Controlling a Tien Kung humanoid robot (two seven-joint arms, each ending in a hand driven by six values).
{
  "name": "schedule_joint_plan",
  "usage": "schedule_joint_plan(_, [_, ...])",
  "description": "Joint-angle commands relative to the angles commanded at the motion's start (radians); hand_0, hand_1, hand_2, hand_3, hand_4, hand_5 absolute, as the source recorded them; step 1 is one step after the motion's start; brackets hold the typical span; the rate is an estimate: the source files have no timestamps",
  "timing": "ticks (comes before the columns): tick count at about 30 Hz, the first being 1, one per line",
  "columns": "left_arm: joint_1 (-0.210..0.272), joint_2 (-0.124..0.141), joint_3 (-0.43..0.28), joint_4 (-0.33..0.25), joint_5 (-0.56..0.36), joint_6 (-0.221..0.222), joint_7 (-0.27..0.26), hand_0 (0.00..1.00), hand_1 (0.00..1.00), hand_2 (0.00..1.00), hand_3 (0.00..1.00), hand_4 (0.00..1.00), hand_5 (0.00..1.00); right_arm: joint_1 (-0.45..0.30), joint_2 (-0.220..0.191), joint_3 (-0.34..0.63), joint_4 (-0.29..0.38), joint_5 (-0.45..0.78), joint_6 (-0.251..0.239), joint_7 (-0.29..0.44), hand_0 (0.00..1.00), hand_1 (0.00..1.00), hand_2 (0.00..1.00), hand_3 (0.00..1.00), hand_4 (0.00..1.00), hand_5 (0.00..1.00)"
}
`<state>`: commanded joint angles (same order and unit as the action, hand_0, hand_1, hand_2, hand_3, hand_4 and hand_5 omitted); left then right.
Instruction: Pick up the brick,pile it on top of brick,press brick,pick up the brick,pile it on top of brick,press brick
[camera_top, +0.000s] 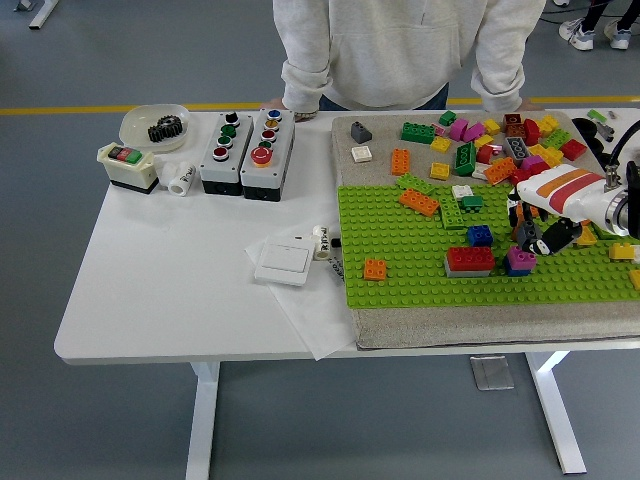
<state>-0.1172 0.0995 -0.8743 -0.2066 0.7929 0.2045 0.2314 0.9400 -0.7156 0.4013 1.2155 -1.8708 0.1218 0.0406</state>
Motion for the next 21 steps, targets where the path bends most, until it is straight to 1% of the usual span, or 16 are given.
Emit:
schedule_joint_plan(7, [-0.003,-0.002,0.005,-0.001,-0.006,0.001,0.000,0.767,0.789,0.785,0.677,0.764,0.641,-0.017,0.018,0.013,0.004,0.017,0.000,0.028,0.304,0.389,0.444,0.522,0.822,0.020])
schedule_joint_plan(21, [-0.006,-0.001,0.010,-0.002,-0.011,0.000,0.001,0.766,0.792,0.785,0.674,0.763,0.642,-0.002,0.019,-0.033,-0.034,0.009,-0.004,0.059,0.300,0.390,0.445,0.522,0.823,0.022])
